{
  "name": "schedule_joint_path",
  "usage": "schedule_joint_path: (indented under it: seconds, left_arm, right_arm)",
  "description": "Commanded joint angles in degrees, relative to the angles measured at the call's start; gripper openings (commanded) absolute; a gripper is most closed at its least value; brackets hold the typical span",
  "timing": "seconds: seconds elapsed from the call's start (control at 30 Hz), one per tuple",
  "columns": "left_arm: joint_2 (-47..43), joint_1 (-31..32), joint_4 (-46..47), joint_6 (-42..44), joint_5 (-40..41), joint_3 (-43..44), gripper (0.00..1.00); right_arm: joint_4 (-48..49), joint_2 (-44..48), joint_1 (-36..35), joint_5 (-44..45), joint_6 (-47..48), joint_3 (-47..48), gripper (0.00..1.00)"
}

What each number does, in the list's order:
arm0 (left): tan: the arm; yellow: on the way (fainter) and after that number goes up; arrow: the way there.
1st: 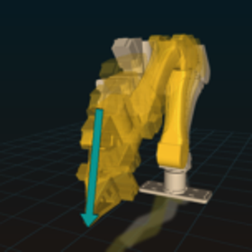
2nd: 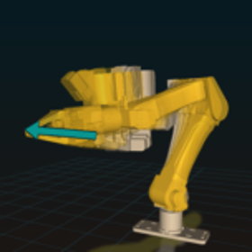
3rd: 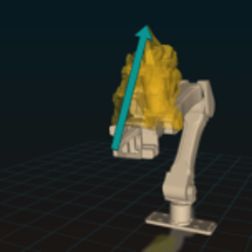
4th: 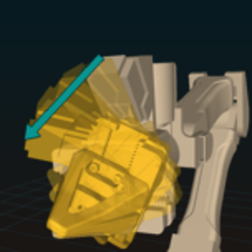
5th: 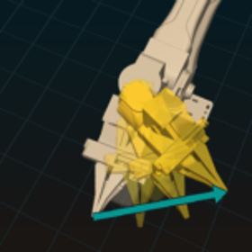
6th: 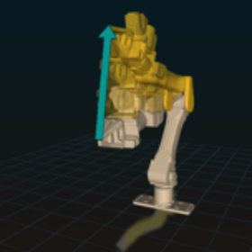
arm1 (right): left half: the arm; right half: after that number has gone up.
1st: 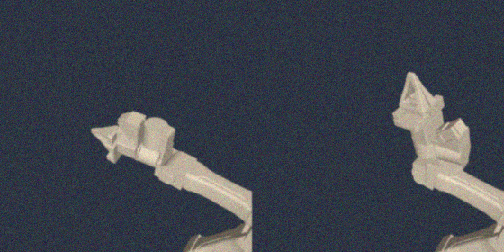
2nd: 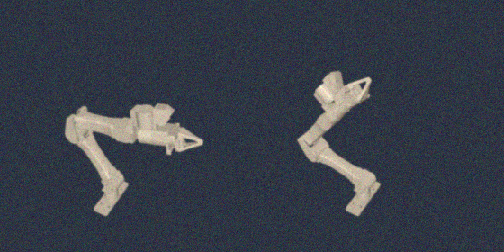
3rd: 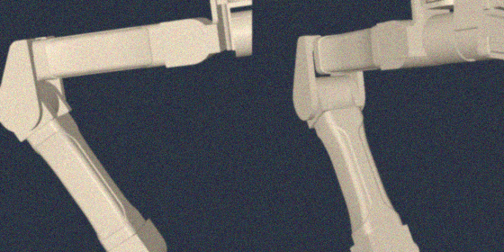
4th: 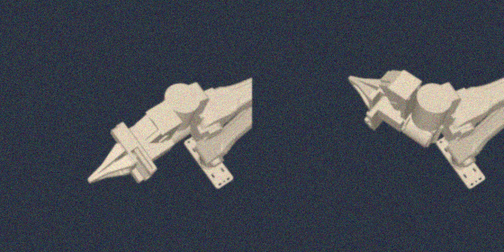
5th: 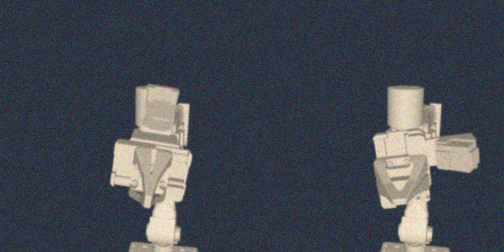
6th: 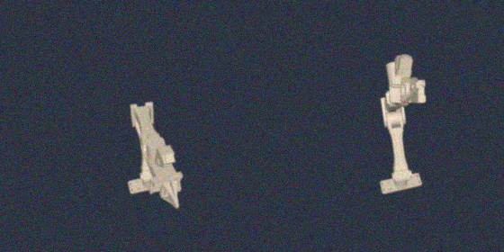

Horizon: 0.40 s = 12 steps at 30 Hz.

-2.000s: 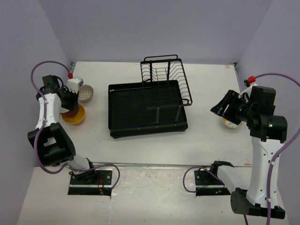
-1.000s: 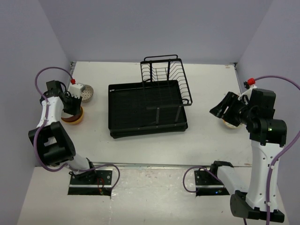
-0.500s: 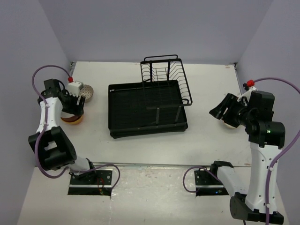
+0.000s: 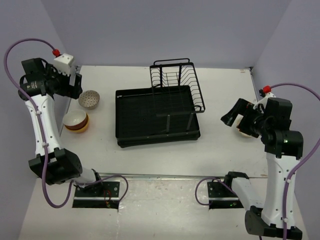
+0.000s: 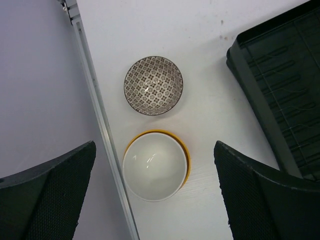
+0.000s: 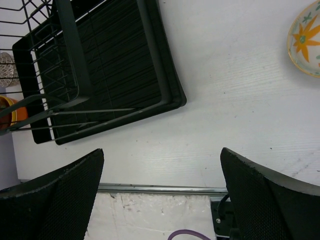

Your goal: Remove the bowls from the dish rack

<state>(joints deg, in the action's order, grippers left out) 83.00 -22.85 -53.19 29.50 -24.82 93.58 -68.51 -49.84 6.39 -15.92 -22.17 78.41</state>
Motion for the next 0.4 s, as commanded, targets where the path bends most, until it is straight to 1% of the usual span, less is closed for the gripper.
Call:
schedule_joint_path:
  seconds: [0.0, 0.2, 0.37]
  left_arm:
    - [-1.7, -0.4, -3.9, -2.9, -4.7, 2.4, 1.00]
    - [-6.4, -0.4, -2.2, -4.2, -5.3, -0.4, 1.00]
    - [-9.5, -0.4, -1.0, -4.5, -6.2, -0.4, 1.00]
  right_arm:
    - [1.9, 0.5, -0.1, 2.7, 2.2, -0.6, 0.99]
    - [4.3, 3.2, -0.2, 3.4, 1.7, -1.4, 0.99]
    - [5.9, 6.1, -0.2, 4.5, 1.3, -1.9, 0.99]
